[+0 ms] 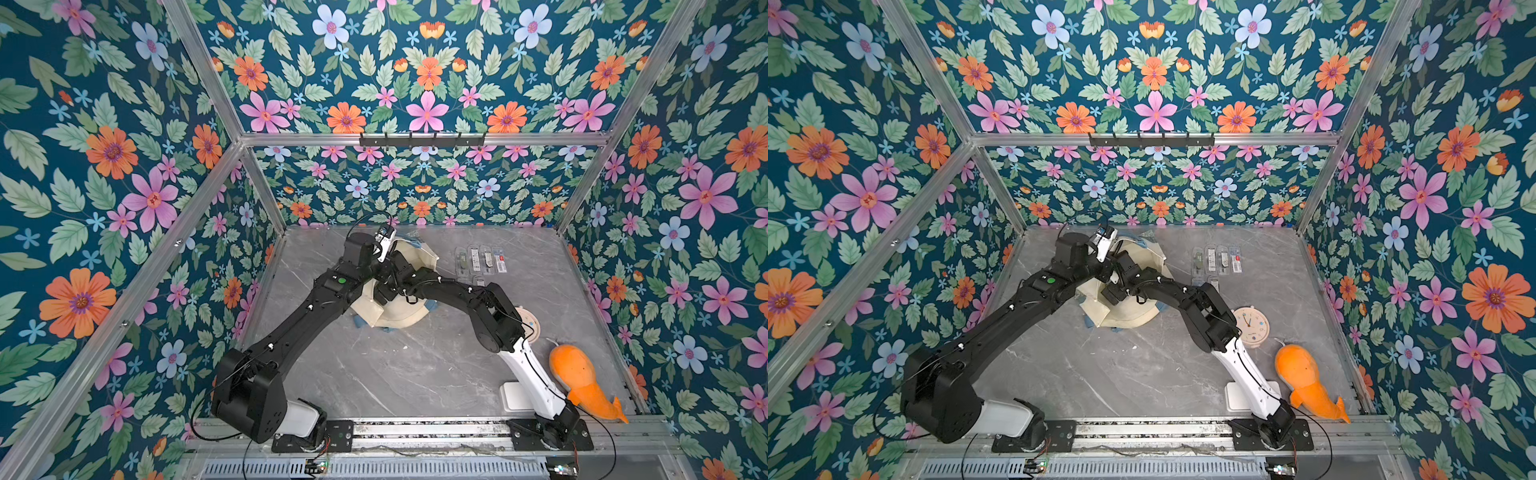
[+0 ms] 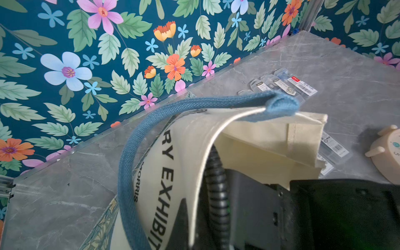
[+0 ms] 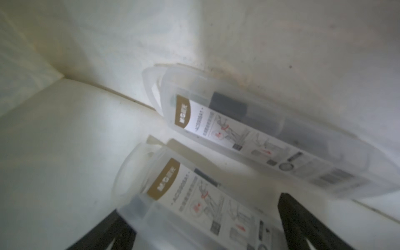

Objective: Take out the compass set from the canvas bag
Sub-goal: Pick up the compass set from the canvas bag.

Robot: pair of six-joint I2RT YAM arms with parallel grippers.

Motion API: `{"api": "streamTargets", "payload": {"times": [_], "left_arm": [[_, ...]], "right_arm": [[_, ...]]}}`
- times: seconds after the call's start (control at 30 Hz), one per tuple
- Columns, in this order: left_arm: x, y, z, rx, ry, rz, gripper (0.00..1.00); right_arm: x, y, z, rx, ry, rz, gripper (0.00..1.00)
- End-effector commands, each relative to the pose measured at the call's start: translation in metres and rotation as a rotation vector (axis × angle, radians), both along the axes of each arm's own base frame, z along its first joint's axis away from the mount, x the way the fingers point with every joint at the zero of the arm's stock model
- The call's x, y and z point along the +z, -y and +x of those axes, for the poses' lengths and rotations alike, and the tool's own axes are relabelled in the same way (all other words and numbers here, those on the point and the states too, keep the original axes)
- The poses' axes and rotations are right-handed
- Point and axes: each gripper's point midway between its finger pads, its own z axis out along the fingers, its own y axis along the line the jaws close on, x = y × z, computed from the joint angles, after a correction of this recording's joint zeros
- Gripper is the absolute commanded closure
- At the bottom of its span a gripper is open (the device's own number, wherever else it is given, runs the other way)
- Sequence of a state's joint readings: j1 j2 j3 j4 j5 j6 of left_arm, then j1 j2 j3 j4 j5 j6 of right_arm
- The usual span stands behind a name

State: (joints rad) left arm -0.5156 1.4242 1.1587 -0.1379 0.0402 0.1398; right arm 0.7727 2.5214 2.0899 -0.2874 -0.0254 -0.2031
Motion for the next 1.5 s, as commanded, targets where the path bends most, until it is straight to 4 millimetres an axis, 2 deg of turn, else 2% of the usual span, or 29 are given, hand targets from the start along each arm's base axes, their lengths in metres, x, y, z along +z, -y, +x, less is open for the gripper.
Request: {"api": "streamTargets", "payload": {"times": [0.0, 0.17, 0.37, 0.5, 0.63, 0.8, 1.17, 1.33, 1.47], "left_arm": [[-0.030, 0.031, -0.040, -0.222, -0.179, -0.034, 1.00], [-0.033, 0.031, -0.038, -0.213, -0.182, -0.028, 1.00], [-0.036, 0.030, -0.036, -0.203, -0.186, -0.020, 1.00], [-0.037, 0.029, -0.035, -0.195, -0.185, -0.016, 1.00], [-0.038, 0.029, -0.034, -0.192, -0.185, -0.014, 1.00], [-0.038, 0.028, -0.033, -0.184, -0.184, -0.011, 1.00], [-0.035, 0.023, -0.028, -0.142, -0.164, -0.008, 1.00], [-0.032, 0.021, -0.026, -0.131, -0.152, -0.010, 1.00], [-0.032, 0.022, -0.026, -0.130, -0.154, -0.015, 1.00]], "right_arm": [[-0.021, 0.017, -0.015, -0.059, -0.139, -0.111, 0.01], [-0.021, 0.027, -0.031, -0.102, -0.238, -0.138, 0.14], [0.000, 0.026, -0.039, -0.104, -0.263, -0.094, 0.33], [0.013, 0.022, -0.043, -0.101, -0.283, -0.057, 0.50], [0.026, 0.019, -0.046, -0.102, -0.298, -0.020, 0.62], [0.039, 0.017, -0.051, -0.103, -0.318, 0.011, 0.70], [0.077, 0.024, -0.080, -0.128, -0.397, 0.136, 0.74], [0.080, 0.034, -0.088, -0.166, -0.403, 0.166, 0.81], [0.071, 0.039, -0.090, -0.185, -0.417, 0.156, 0.84]]}}
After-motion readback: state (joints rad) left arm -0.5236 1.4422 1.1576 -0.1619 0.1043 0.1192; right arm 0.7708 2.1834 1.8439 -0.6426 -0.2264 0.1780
